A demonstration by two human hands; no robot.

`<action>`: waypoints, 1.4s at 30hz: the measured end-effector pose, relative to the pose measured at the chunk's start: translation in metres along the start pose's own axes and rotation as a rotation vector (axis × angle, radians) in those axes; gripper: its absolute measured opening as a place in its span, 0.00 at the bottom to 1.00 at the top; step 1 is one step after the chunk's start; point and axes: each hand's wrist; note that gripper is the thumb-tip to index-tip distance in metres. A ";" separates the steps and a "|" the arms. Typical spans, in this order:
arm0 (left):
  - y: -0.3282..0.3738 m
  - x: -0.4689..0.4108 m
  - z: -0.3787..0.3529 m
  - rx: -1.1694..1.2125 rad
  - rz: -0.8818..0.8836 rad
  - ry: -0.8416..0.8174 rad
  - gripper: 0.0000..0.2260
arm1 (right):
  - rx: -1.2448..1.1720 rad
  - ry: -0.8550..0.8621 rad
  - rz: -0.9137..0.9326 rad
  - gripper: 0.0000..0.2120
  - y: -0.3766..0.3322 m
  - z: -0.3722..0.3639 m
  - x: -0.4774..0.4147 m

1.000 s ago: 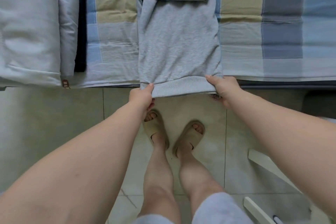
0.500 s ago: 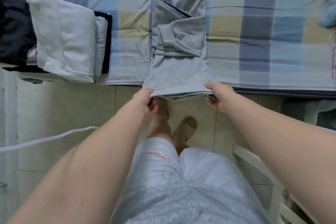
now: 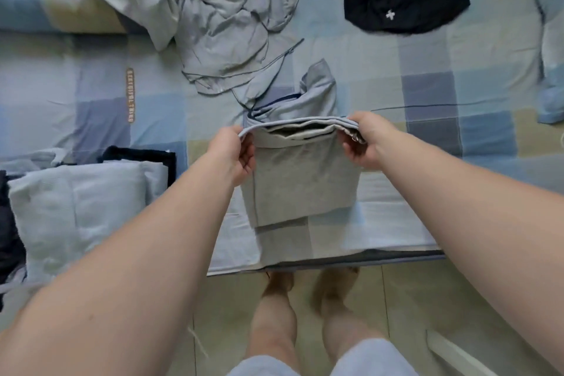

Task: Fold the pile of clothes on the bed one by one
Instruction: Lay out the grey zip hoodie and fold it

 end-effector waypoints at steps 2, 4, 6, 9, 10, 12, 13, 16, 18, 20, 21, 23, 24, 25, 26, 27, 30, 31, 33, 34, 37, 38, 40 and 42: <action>0.024 -0.024 -0.023 -0.010 -0.032 0.009 0.14 | 0.013 0.018 0.005 0.09 -0.025 -0.023 -0.025; 0.045 -0.051 -0.049 0.005 -0.069 0.012 0.12 | 0.000 0.035 0.018 0.09 -0.049 -0.045 -0.054; 0.062 -0.074 -0.075 0.054 -0.115 0.016 0.09 | -0.052 0.037 0.026 0.10 -0.068 -0.063 -0.082; 0.068 -0.115 -0.114 0.073 -0.261 -0.007 0.07 | -0.010 0.000 0.139 0.08 -0.079 -0.090 -0.123; 0.062 -0.131 -0.125 0.013 -0.384 -0.017 0.08 | 0.073 -0.036 0.238 0.13 -0.076 -0.099 -0.140; 0.035 -0.163 -0.141 -0.383 -0.744 -0.020 0.12 | 0.444 -0.016 0.598 0.28 -0.055 -0.107 -0.178; 0.015 -0.180 -0.144 -0.689 -0.919 0.000 0.19 | 0.727 -0.004 0.810 0.31 -0.039 -0.106 -0.196; -0.032 -0.213 -0.146 -1.149 -1.300 0.161 0.29 | 1.247 0.140 1.307 0.33 0.009 -0.096 -0.233; -0.049 -0.232 -0.151 -1.137 -1.406 0.266 0.30 | 1.193 0.212 1.419 0.35 0.027 -0.096 -0.252; -0.057 -0.247 -0.158 -1.121 -1.478 0.376 0.30 | 1.147 0.263 1.481 0.36 0.035 -0.102 -0.271; -0.059 -0.252 -0.160 -1.114 -1.501 0.417 0.30 | 1.150 0.287 1.498 0.36 0.036 -0.104 -0.277; -0.059 -0.254 -0.164 -1.134 -1.504 0.434 0.30 | 1.170 0.311 1.496 0.37 0.036 -0.107 -0.279; -0.057 -0.252 -0.163 -1.151 -1.499 0.432 0.30 | 1.183 0.311 1.492 0.37 0.036 -0.107 -0.276; -0.055 -0.249 -0.163 -1.168 -1.482 0.423 0.30 | 1.194 0.296 1.484 0.37 0.033 -0.107 -0.272; -0.052 -0.244 -0.161 -1.181 -1.452 0.387 0.31 | 1.204 0.269 1.462 0.37 0.028 -0.106 -0.267; -0.047 -0.238 -0.160 -1.184 -1.426 0.336 0.31 | 1.200 0.222 1.433 0.38 0.022 -0.103 -0.261; -0.039 -0.217 -0.146 -1.111 -1.382 0.314 0.36 | 1.007 0.109 1.404 0.40 0.009 -0.083 -0.239; -0.036 -0.210 -0.139 -1.056 -1.335 0.378 0.40 | 0.912 0.125 1.395 0.41 0.007 -0.074 -0.235; -0.031 -0.201 -0.126 -0.899 -1.124 0.507 0.47 | 0.755 0.211 1.288 0.44 0.006 -0.059 -0.232; -0.029 -0.201 -0.121 -0.793 -0.978 0.525 0.50 | 0.688 0.225 1.170 0.46 0.006 -0.054 -0.234; -0.024 -0.211 -0.112 -0.485 -0.578 0.438 0.51 | 0.464 0.089 0.743 0.48 0.008 -0.051 -0.248; -0.024 -0.214 -0.111 -0.432 -0.494 0.401 0.49 | 0.423 0.028 0.646 0.46 0.008 -0.052 -0.251; -0.026 -0.213 -0.108 -0.366 -0.388 0.314 0.47 | 0.378 -0.082 0.509 0.38 0.009 -0.053 -0.253; -0.022 -0.202 -0.101 -0.299 -0.311 0.194 0.47 | 0.337 -0.121 0.401 0.29 0.005 -0.052 -0.242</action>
Point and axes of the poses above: each hand's wrist, its own x-axis away from the middle knuckle, its own z-axis out of the back of the hand, y = z × x, and after that the axes turned 15 degrees about y, right-handed
